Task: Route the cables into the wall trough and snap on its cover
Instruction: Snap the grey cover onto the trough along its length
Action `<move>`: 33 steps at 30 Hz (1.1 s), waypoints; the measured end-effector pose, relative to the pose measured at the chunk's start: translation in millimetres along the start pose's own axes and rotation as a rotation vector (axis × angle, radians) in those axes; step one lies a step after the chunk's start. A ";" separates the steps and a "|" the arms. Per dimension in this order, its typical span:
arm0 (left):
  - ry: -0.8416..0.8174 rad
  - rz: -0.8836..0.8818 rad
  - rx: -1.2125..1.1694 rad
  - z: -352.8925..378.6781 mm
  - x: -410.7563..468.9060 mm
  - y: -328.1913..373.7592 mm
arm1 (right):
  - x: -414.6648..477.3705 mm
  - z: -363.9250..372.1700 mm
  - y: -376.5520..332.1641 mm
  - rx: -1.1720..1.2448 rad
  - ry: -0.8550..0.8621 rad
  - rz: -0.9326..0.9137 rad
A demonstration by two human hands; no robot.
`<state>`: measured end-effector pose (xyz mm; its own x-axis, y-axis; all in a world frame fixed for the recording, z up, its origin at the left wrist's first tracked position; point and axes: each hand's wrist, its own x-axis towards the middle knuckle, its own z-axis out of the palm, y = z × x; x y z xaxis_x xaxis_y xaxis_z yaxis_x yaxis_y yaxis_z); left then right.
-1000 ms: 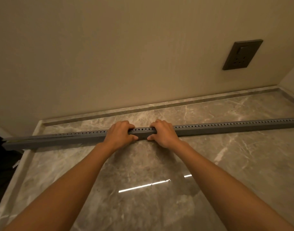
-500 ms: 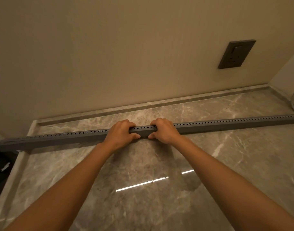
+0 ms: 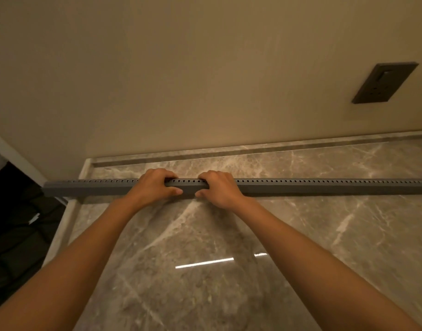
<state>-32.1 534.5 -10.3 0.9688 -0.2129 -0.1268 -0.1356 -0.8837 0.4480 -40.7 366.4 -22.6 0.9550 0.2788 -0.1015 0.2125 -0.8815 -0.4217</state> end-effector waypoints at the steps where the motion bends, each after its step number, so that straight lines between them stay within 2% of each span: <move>1: 0.010 0.002 -0.012 -0.1 -1.0 -1.3 | 1.4 1.7 -5.0 0.007 -0.005 -0.006; 8: 0.126 0.042 0.012 7.8 -7.7 1.0 | -2.6 6.2 -11.8 0.015 0.050 0.013; 16: 0.165 0.029 -0.008 15.2 -11.6 8.0 | -7.1 2.2 -7.4 0.037 0.037 0.006; 23: 0.089 0.014 -0.045 4.0 -17.8 -0.5 | -2.0 1.2 -14.2 0.044 -0.011 -0.025; 33: 0.046 -0.038 0.076 -35.0 -26.8 -62.4 | 15.7 23.3 -65.5 0.032 0.015 -0.058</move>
<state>-42.3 609.9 -4.0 0.9818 -0.1608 -0.1008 -0.1121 -0.9201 0.3753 -44.4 437.4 -17.6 0.9444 0.3228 -0.0628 0.2607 -0.8512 -0.4554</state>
